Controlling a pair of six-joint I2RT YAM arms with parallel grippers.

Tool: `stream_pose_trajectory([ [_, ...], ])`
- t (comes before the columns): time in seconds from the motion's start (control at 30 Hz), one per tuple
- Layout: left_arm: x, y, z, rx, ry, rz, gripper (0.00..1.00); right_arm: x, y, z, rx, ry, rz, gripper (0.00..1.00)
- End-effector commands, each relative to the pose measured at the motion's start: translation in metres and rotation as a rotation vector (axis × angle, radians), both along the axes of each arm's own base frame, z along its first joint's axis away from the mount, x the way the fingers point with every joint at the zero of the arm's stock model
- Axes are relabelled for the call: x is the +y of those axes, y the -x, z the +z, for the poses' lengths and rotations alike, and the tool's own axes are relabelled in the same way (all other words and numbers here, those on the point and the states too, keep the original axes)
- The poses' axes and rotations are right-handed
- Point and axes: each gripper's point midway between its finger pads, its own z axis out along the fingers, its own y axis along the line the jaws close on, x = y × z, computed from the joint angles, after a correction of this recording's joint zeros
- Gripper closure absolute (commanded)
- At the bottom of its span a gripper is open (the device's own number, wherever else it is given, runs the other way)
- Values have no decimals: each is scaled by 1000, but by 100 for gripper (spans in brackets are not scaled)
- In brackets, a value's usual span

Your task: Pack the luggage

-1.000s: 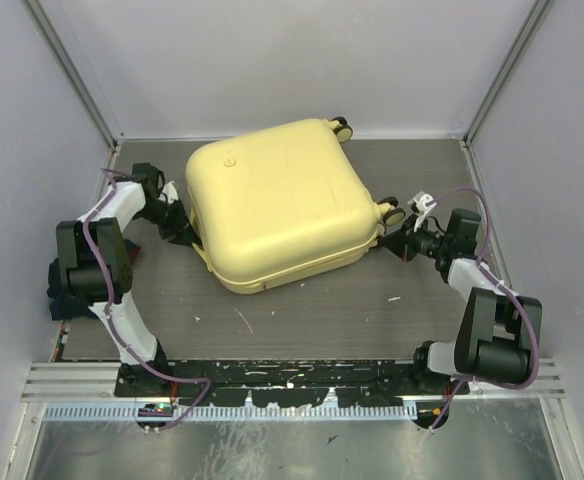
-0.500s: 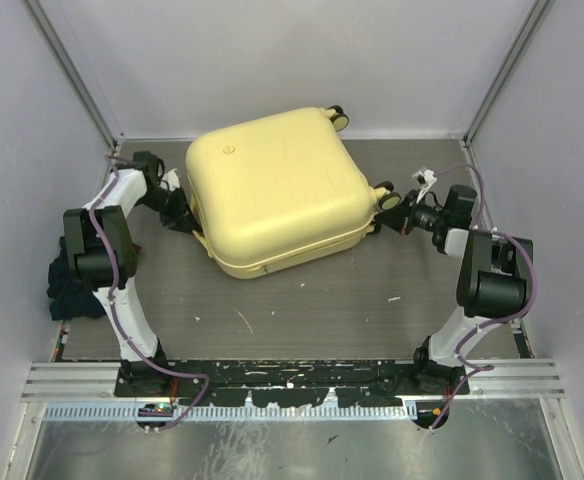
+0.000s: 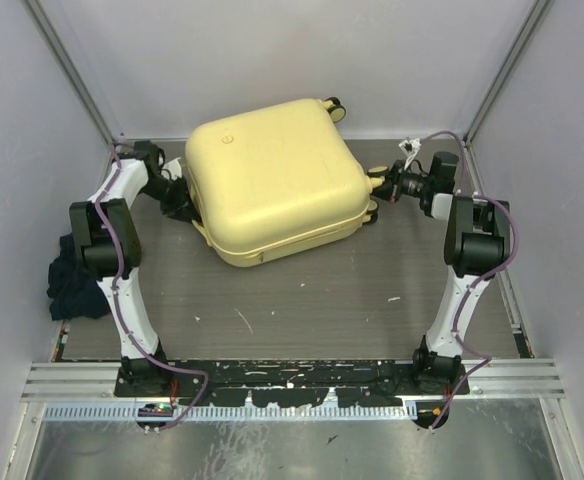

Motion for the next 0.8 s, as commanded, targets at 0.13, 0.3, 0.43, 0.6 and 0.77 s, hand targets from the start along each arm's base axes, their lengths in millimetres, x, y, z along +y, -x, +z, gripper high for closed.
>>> stream_pose_trajectory([
  [0.13, 49, -26, -17, -174, -247, -171, 100, 10, -86, 19, 16, -72, -176, 98],
  [0.3, 42, -30, -8, -193, -208, -150, 100, 32, -84, -1, 132, -97, -143, 99],
  [0.43, 30, -37, 11, -242, -141, -142, 96, 39, -57, -10, 196, -89, -102, 99],
  [0.6, 29, -36, 31, -284, -117, -137, 63, 53, -23, 6, 160, -73, -55, 99],
  [0.77, 66, -47, 72, -380, -142, -31, 11, 78, 8, 22, 104, -49, 5, 99],
])
